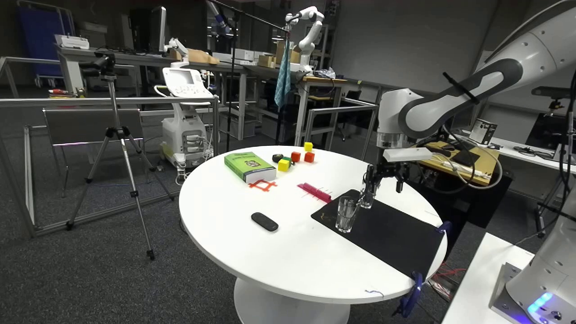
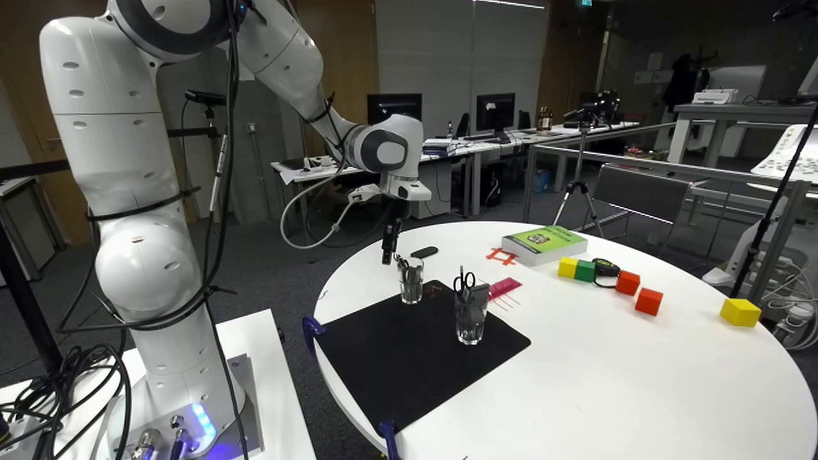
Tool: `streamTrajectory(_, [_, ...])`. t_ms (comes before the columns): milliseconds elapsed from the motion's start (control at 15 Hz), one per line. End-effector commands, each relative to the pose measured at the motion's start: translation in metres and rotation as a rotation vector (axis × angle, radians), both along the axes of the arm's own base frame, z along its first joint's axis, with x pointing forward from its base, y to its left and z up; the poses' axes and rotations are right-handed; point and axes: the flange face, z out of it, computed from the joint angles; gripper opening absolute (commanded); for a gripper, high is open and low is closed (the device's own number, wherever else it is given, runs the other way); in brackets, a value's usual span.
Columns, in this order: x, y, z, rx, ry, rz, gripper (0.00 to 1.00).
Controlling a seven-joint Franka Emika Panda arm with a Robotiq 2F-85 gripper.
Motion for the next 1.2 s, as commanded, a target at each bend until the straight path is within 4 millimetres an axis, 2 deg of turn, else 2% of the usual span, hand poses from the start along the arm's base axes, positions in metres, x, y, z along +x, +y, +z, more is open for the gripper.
streamTrajectory(0, [0.01,-0.003,0.004,0.011,-0.051,0.008,1.0])
streamTrajectory(333, [0.023,0.001,0.0,0.027,-0.114,0.003,1.0])
streamTrajectory(733, [0.033,0.012,-0.014,0.052,-0.116,-0.011,1.0])
streamTrajectory(1133, [0.043,0.022,-0.02,0.096,-0.131,-0.041,1.0])
